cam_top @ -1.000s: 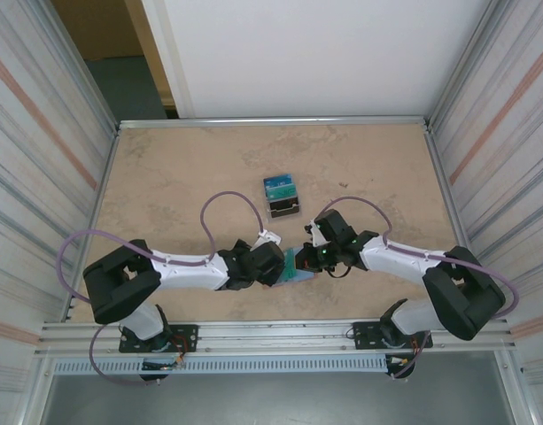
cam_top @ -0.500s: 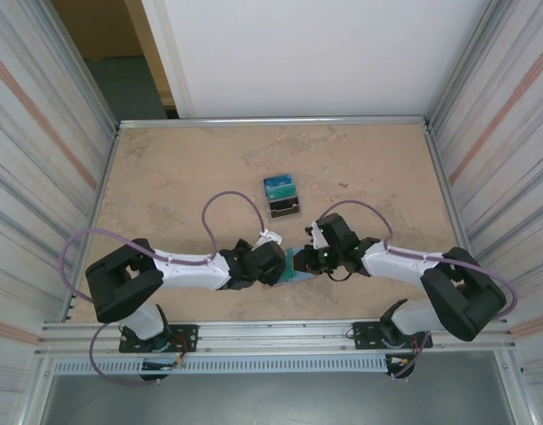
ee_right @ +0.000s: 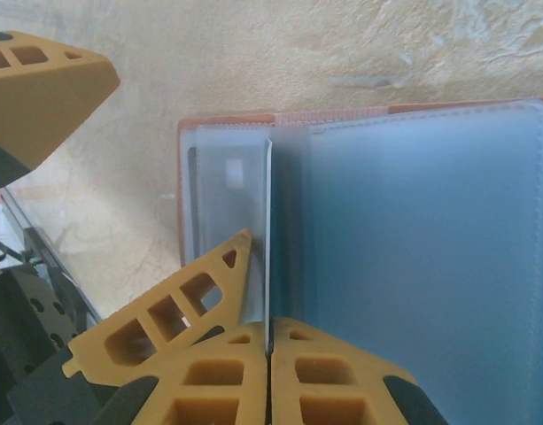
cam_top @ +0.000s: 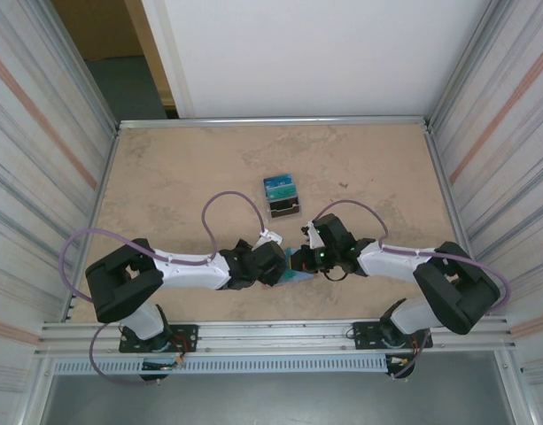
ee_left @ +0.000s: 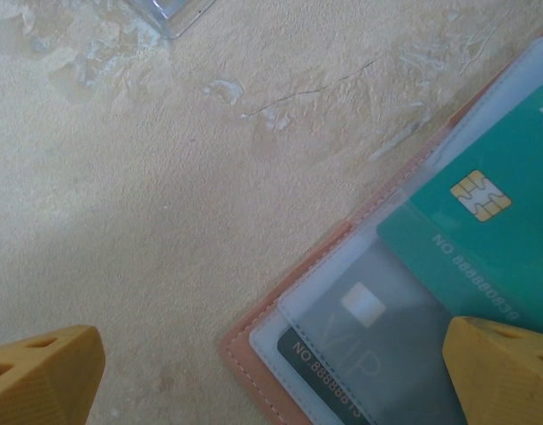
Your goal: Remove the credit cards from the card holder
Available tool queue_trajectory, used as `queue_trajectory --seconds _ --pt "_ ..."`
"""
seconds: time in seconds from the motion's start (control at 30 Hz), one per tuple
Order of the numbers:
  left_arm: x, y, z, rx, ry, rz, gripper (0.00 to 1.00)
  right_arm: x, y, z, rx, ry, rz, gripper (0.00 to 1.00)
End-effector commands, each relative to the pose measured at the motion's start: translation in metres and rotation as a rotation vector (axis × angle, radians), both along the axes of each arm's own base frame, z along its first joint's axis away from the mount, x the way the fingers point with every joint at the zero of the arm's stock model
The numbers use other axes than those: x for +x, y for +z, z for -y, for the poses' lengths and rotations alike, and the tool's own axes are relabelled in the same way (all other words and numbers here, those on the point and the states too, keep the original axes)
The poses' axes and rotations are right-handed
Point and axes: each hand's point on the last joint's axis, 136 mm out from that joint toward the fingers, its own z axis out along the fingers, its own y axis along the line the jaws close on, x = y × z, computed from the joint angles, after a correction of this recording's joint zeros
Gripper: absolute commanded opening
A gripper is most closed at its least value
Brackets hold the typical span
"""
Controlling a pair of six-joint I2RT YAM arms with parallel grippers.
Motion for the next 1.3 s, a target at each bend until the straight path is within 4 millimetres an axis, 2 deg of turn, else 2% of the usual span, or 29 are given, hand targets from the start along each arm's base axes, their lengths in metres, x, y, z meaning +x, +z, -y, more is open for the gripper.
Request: queue_trajectory --seconds 0.0,0.3,0.47,0.67,0.8,0.9,1.0,1.17,1.27 --pt "-0.004 0.006 -0.005 0.018 -0.001 0.000 0.99 0.002 0.007 0.009 -0.069 -0.004 0.043 0.05" --pt "0.011 0.052 -0.019 -0.033 0.029 0.081 0.99 0.012 0.038 0.036 -0.195 -0.028 0.189 0.00" --pt "0.020 0.090 -0.029 -0.109 0.046 0.145 0.99 0.012 0.067 0.035 -0.156 0.013 0.304 0.00" --pt "0.026 0.140 -0.036 -0.287 -0.003 0.205 0.99 0.006 0.108 0.021 -0.116 0.135 0.507 0.00" --pt "0.016 0.171 -0.030 -0.378 -0.153 0.255 0.99 0.003 0.129 0.009 -0.121 0.239 0.635 0.00" --pt "0.002 0.187 -0.022 -0.404 -0.319 0.282 0.98 0.000 0.144 0.000 -0.101 0.304 0.710 0.00" --pt "-0.010 0.196 -0.016 -0.414 -0.448 0.295 0.99 -0.004 0.157 -0.007 -0.085 0.360 0.762 0.00" --pt "-0.020 0.205 -0.013 -0.440 -0.573 0.318 0.99 -0.012 0.172 -0.013 -0.080 0.440 0.816 0.00" --pt "-0.028 0.207 -0.007 -0.427 -0.661 0.333 0.94 -0.018 0.178 -0.016 -0.071 0.481 0.839 0.00"
